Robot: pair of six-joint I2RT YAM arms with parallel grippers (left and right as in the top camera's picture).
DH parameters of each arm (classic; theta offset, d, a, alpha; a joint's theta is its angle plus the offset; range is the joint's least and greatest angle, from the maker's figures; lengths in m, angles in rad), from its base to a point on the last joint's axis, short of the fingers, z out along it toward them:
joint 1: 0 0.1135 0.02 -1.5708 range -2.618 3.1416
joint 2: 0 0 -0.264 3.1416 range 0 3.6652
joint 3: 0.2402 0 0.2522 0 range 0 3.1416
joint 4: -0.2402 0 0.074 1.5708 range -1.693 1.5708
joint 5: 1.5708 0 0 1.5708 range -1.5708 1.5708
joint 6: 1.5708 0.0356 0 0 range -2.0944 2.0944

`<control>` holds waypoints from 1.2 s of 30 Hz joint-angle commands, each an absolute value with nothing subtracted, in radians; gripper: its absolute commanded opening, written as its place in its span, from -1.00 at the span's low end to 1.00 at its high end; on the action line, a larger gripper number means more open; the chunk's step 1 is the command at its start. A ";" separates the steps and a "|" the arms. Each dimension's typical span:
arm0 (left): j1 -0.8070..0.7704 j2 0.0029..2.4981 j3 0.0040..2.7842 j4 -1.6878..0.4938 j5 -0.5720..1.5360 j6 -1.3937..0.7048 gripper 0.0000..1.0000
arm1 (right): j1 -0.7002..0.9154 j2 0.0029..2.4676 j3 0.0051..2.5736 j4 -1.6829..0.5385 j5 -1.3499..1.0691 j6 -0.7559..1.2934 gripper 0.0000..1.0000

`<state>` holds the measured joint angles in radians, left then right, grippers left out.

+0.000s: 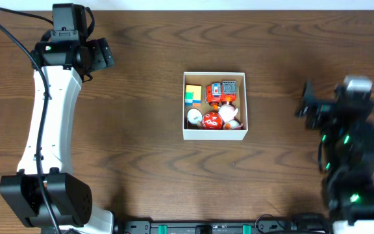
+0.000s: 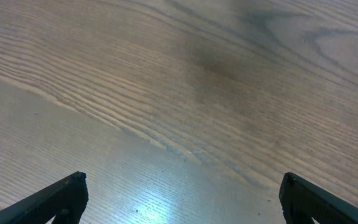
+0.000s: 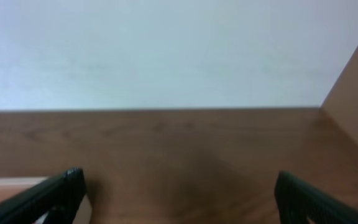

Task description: Pack container

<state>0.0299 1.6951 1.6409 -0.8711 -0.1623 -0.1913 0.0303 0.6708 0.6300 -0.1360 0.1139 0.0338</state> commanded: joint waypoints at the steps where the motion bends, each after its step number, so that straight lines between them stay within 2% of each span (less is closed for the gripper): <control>1: 0.030 1.681 1.634 -0.874 -0.169 -0.204 0.96 | 0.037 0.529 0.426 -0.034 0.089 0.029 0.98; 5: 0.030 1.681 1.634 -0.874 -0.169 -0.204 0.96 | 0.037 0.369 0.250 0.041 0.089 0.029 0.98; 11: 0.030 1.681 1.634 -0.874 -0.169 -0.204 0.96 | 0.037 0.213 0.147 -0.004 0.089 0.029 0.99; 25: 0.030 1.681 1.634 -0.874 -0.169 -0.204 0.96 | 0.037 0.105 0.125 -0.254 0.089 0.029 0.99; 36: 0.030 1.681 1.634 -0.874 -0.169 -0.204 0.96 | 0.037 0.013 0.103 -0.341 0.089 0.028 0.99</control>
<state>0.0299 1.6951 1.6405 -0.8711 -0.1616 -0.1913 0.0303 0.0273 0.1204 -0.3347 0.0967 0.0338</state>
